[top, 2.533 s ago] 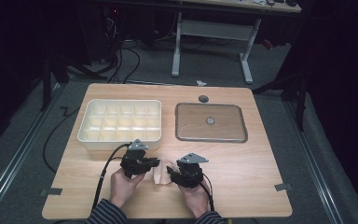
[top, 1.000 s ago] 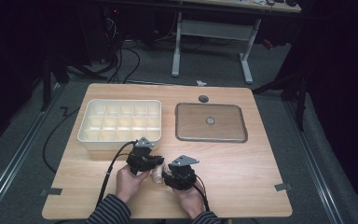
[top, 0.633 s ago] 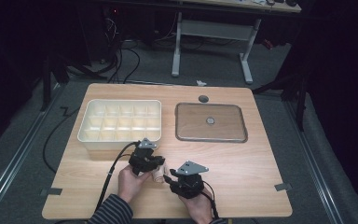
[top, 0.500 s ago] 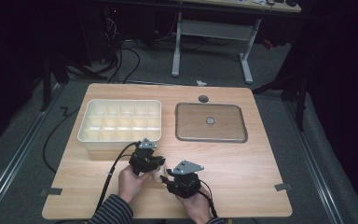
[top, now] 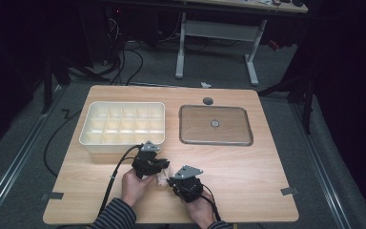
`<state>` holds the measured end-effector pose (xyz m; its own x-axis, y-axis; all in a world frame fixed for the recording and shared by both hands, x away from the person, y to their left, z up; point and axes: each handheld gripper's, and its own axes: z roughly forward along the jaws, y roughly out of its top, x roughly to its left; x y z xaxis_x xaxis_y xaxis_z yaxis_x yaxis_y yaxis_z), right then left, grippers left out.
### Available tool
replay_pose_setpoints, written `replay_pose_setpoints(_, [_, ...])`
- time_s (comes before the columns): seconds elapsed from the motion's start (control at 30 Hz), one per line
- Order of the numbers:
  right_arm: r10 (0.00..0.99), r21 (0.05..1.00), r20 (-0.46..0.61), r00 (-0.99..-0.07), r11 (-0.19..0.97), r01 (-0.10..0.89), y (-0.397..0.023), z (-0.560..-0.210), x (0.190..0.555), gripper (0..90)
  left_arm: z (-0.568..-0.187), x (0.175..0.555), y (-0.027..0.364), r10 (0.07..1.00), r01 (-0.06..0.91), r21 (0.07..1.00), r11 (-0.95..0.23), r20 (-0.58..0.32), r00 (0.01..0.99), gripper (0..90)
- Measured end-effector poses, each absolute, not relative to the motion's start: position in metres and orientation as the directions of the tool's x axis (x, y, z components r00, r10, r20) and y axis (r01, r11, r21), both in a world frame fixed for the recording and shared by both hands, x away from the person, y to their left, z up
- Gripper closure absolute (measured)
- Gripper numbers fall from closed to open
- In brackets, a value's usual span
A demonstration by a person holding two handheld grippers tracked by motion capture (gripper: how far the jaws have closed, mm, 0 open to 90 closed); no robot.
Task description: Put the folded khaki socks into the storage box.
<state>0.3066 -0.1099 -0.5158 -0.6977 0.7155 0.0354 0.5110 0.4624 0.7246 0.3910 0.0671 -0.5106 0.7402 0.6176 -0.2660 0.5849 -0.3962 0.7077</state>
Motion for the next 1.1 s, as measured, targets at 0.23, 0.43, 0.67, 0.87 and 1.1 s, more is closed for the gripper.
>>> replay_pose_setpoints(0.23, [0.705, 0.703, 0.016, -0.709, 0.496, 0.509, -0.108, -0.524, 0.308, 87.3, -0.517, 0.395, 0.063, 0.629, 0.580, 0.710, -0.400, -0.247, 0.737, 81.9])
replay_pose_setpoints(0.43, [0.715, 0.717, 0.040, -0.698, 0.466, 0.519, -0.111, -0.523, 0.310, 86.9, -0.514, 0.394, 0.064, 0.622, 0.582, 0.711, -0.395, -0.260, 0.739, 70.0])
replay_pose_setpoints(0.67, [0.731, 0.725, 0.050, -0.681, 0.442, 0.529, -0.111, -0.523, 0.310, 86.5, -0.500, 0.375, 0.077, 0.672, 0.551, 0.728, -0.408, -0.169, 0.721, 51.4])
replay_pose_setpoints(0.87, [0.736, 0.723, 0.055, -0.675, 0.437, 0.535, -0.110, -0.525, 0.310, 86.5, -0.503, 0.355, 0.096, 0.716, 0.604, 0.706, -0.370, -0.198, 0.670, 43.0])
replay_pose_setpoints(1.1, [0.737, 0.717, 0.062, -0.673, 0.436, 0.544, -0.110, -0.527, 0.311, 86.3, -0.514, 0.341, 0.093, 0.723, 0.636, 0.695, -0.335, -0.242, 0.646, 37.4])
